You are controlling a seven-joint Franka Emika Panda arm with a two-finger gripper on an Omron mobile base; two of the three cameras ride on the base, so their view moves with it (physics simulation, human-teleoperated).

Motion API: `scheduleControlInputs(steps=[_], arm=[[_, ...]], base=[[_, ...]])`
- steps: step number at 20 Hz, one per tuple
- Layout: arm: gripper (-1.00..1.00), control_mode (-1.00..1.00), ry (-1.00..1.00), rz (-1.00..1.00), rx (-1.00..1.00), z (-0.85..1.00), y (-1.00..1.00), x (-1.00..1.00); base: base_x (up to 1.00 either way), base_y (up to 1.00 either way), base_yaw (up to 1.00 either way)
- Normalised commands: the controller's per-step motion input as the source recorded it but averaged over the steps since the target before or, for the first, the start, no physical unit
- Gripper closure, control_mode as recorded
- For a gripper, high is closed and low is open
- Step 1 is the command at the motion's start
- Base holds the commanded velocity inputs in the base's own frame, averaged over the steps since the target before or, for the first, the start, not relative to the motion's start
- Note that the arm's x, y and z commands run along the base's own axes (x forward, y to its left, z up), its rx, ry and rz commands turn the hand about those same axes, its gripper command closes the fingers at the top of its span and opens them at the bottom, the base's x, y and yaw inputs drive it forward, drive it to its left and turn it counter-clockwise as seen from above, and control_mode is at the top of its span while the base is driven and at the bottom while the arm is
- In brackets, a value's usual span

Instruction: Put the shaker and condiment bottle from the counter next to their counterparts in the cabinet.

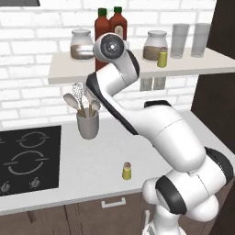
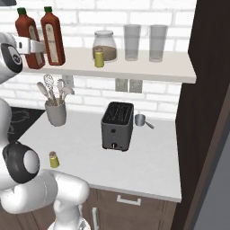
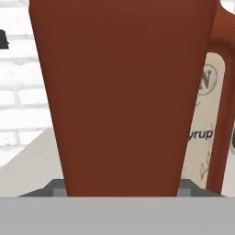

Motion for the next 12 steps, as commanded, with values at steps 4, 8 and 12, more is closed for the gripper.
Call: scheduleControlInputs(steps=[4, 8, 12], arm=[[1.00, -1.00, 0.00, 0.00, 0.00, -0.30, 0.00, 0.36], [1.00, -1.00, 0.00, 0.00, 0.00, -0.39, 0.03, 0.38], [1.00, -1.00, 0.00, 0.00, 0.00, -0.39, 0.04, 0.47]], base=[[0.00, 0.00, 0.00], [0.00, 0.00, 0.00], [0.00, 0.00, 0.00]])
